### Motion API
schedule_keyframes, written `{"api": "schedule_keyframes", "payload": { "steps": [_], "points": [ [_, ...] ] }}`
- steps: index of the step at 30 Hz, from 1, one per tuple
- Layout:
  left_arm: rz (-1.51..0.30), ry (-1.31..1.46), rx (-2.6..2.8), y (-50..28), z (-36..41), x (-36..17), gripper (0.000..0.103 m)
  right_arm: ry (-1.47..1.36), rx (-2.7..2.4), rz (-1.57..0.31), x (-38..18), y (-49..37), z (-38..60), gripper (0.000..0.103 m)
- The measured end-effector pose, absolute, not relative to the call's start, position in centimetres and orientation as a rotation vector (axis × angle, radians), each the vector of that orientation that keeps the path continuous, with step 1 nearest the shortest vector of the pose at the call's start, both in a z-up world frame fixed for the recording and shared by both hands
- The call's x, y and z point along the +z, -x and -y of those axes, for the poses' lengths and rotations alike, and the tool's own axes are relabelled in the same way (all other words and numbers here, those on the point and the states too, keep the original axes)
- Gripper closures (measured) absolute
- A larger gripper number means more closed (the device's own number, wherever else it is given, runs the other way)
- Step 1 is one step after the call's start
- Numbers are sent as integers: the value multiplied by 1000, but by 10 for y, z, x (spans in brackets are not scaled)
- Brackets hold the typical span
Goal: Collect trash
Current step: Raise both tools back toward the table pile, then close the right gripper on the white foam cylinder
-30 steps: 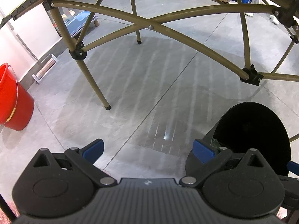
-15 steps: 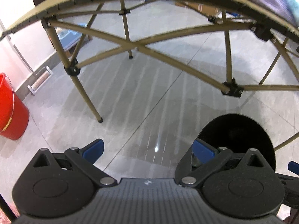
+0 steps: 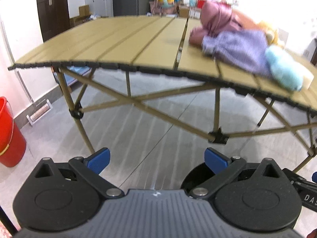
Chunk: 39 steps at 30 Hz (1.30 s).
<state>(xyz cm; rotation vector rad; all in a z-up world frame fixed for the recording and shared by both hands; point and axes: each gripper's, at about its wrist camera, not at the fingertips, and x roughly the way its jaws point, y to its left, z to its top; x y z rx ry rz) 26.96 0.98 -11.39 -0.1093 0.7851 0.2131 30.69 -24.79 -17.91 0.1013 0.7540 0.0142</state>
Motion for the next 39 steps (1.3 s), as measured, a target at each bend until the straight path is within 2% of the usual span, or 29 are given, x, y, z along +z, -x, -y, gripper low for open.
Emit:
{"api": "schedule_keyframes", "payload": {
  "steps": [13, 29, 36, 39],
  "points": [
    [-684, 166, 194, -265, -12, -66, 0, -103, 31, -455, -115, -295, 280, 0],
    [-621, 110, 181, -286, 5, -32, 0, -32, 15, -341, -98, -342, 279, 0],
    [-604, 102, 158, -308, 13, -22, 0, 15, 10, -334, -100, -379, 275, 9],
    [-598, 93, 148, -320, 18, -20, 0, 22, 15, -336, -103, -393, 271, 9]
  ]
}}
